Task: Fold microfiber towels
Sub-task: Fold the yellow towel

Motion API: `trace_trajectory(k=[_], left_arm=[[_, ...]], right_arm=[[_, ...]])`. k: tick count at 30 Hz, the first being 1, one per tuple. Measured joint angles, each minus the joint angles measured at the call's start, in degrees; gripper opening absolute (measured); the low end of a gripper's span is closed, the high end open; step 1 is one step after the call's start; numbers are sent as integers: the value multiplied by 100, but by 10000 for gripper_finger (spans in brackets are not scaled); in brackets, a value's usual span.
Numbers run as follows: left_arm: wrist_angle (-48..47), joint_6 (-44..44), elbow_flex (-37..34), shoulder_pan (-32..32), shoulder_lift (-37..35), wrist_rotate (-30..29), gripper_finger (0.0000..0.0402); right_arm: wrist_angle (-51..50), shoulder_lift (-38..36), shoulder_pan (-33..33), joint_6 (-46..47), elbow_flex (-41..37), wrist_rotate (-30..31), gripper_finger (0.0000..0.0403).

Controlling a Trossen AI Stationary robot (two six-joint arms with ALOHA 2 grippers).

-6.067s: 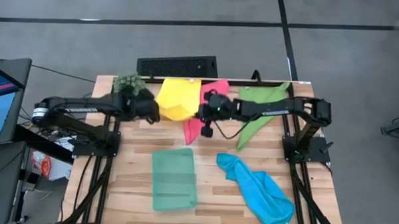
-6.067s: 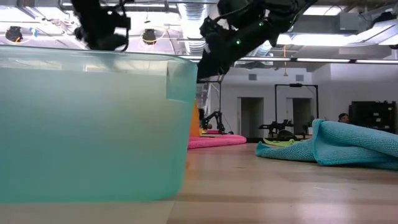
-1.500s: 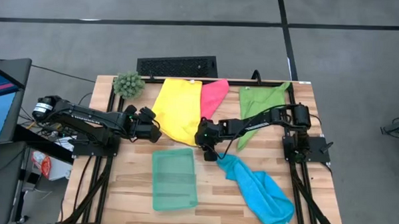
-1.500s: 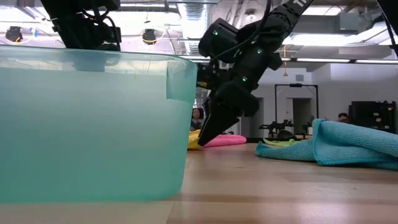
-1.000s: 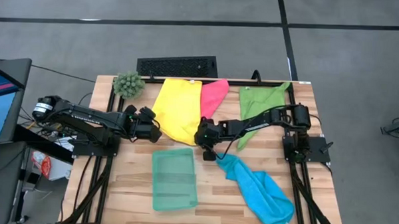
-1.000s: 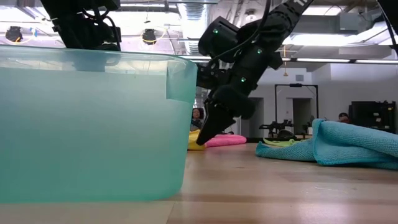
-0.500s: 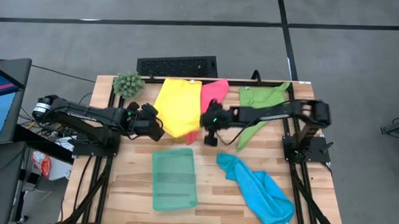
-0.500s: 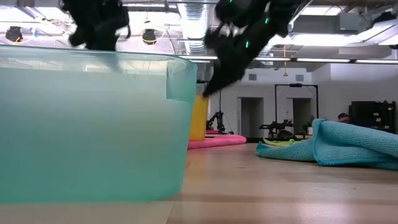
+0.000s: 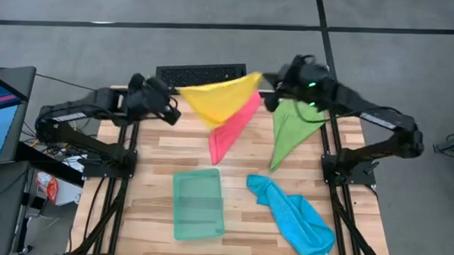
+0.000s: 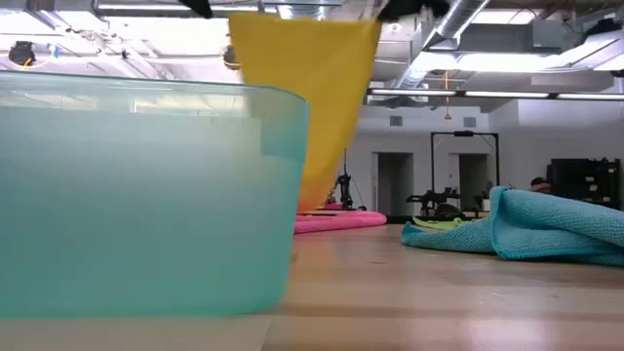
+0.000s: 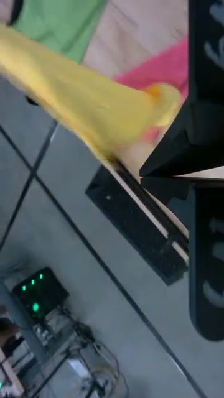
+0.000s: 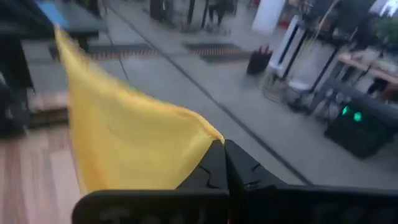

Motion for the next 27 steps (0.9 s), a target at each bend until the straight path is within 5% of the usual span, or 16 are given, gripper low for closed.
trace_trajectory(k=[8, 16, 22, 27], left_arm=[[145, 350, 631, 272, -2, 1729, 0], [1263, 378, -446, 261, 231, 1830, 8], [3112, 1014, -1603, 258, 730, 1994, 75], [4053, 1394, -1784, 383, 1392, 2002, 158]], right_arm=[[-1172, -116, 267, -38, 754, -679, 0], [-1180, -87, 325, 31, 758, -677, 0], [-1301, -87, 327, 149, 758, -682, 0], [-1538, -87, 402, 374, 758, -755, 0]])
